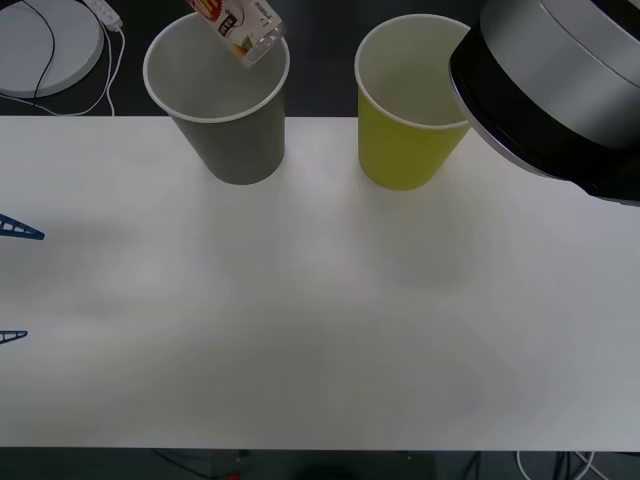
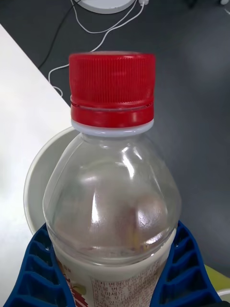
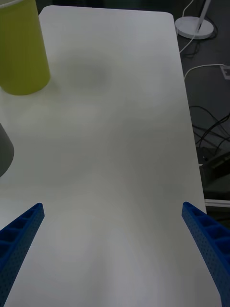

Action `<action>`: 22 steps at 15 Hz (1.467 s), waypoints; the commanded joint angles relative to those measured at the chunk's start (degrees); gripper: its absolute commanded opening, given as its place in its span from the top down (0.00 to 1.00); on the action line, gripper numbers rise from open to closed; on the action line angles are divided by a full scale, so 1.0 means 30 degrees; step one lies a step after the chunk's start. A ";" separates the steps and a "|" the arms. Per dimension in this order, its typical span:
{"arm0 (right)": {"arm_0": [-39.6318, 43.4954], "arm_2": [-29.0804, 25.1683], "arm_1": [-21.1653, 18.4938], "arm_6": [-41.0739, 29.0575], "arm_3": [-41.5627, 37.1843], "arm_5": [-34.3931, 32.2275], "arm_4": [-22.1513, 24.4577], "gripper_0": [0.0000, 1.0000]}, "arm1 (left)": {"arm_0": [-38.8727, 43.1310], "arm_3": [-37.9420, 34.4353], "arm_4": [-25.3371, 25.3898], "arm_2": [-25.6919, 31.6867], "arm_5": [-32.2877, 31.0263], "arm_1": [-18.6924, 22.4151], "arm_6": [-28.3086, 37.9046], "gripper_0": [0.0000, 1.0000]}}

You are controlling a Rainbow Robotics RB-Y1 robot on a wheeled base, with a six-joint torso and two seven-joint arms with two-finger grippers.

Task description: Put the can into the green bin and the plastic bottle into the gray bin

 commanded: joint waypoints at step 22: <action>-0.0013 0.0157 0.0469 -0.0118 0.0905 0.1591 -0.0169 0.00 | 0.0000 0.0000 0.0000 0.0000 0.0000 0.0000 0.0000 0.00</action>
